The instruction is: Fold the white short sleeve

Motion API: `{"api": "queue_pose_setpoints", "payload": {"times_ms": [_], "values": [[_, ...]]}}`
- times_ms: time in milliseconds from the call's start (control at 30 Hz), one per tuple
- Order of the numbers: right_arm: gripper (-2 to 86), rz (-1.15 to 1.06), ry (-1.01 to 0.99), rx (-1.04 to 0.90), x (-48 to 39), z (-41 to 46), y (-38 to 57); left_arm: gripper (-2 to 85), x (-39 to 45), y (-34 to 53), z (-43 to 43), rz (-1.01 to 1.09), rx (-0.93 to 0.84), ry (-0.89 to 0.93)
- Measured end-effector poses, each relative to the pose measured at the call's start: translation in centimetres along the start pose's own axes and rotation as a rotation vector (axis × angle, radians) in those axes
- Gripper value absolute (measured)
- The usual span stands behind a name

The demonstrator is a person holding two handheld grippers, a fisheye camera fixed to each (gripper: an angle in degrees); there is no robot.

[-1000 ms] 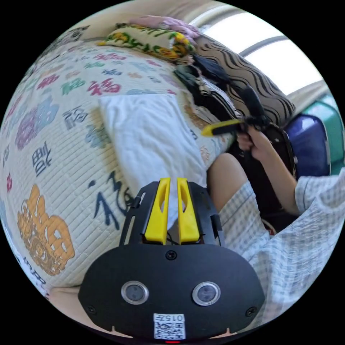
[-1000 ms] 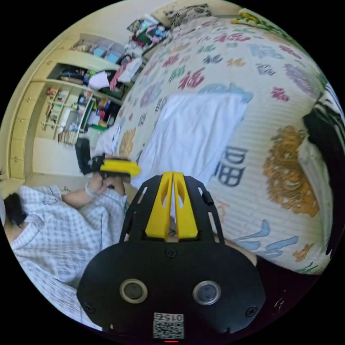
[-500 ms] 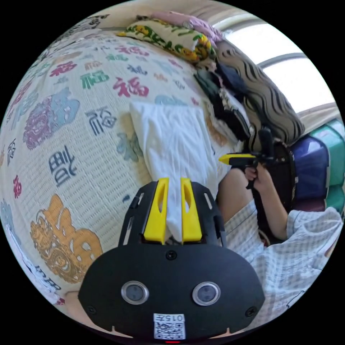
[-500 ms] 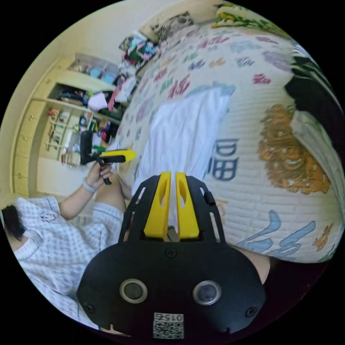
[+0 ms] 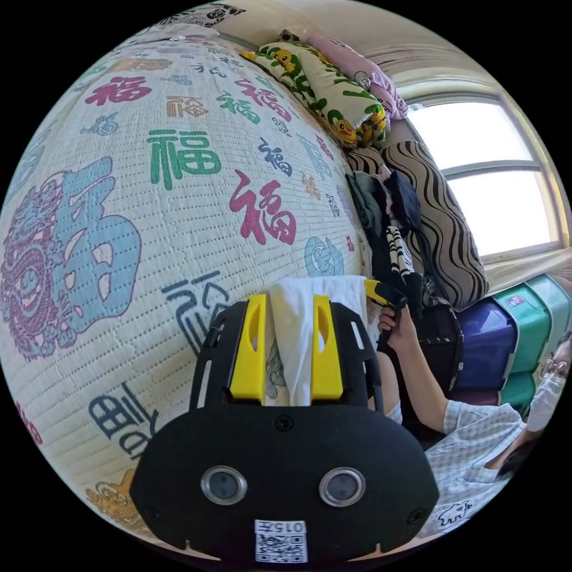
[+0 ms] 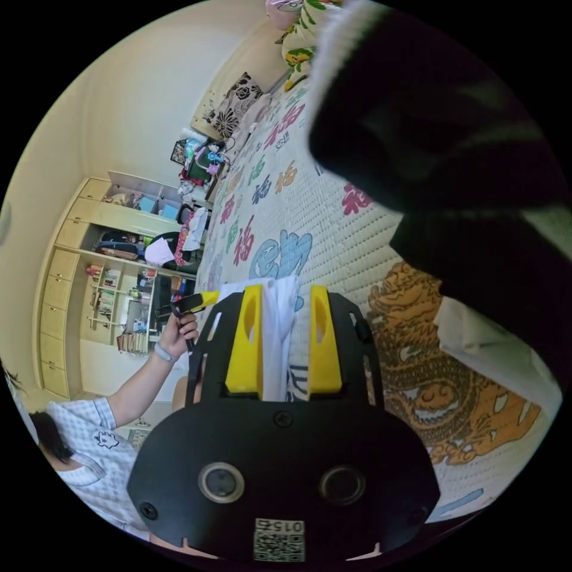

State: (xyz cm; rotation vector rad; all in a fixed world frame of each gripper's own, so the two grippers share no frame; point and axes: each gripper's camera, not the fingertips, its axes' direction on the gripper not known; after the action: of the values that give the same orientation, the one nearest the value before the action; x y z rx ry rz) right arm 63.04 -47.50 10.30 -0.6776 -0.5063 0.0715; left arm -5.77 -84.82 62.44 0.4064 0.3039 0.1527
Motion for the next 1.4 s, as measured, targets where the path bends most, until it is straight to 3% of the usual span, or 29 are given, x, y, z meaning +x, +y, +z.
{"api": "queue_pose_setpoints", "payload": {"times_ms": [167, 333, 700, 967, 1167, 1400], "values": [[2.1, 0.022, -0.067, 0.028, -0.4, -1.0, 0.5, 7.4, -3.6, -1.8, 0.1, -0.037, -0.006, 0.118], [0.2, 0.017, -0.091, 0.009, -1.5, -2.3, 2.0, 0.9, -5.9, -1.2, -1.9, -0.062, -0.002, 0.199], [-0.4, -0.263, -0.038, 0.119, -10.6, -7.6, 4.2, -0.3, -0.7, 0.5, -14.1, 0.226, 0.164, 0.193], [-0.4, -0.402, -0.117, -0.099, -12.8, -7.4, 14.8, -0.3, 3.2, 13.7, -17.0, 0.495, 0.037, 0.208], [-0.4, -0.407, -0.005, -0.325, -13.1, -3.2, 22.6, -0.3, 3.4, 22.8, -15.1, 0.475, -0.064, 0.175], [-0.1, -0.437, 0.124, -0.522, -14.0, 1.6, 25.0, 0.0, 2.7, 26.4, -13.6, 0.399, -0.106, 0.141]]}}
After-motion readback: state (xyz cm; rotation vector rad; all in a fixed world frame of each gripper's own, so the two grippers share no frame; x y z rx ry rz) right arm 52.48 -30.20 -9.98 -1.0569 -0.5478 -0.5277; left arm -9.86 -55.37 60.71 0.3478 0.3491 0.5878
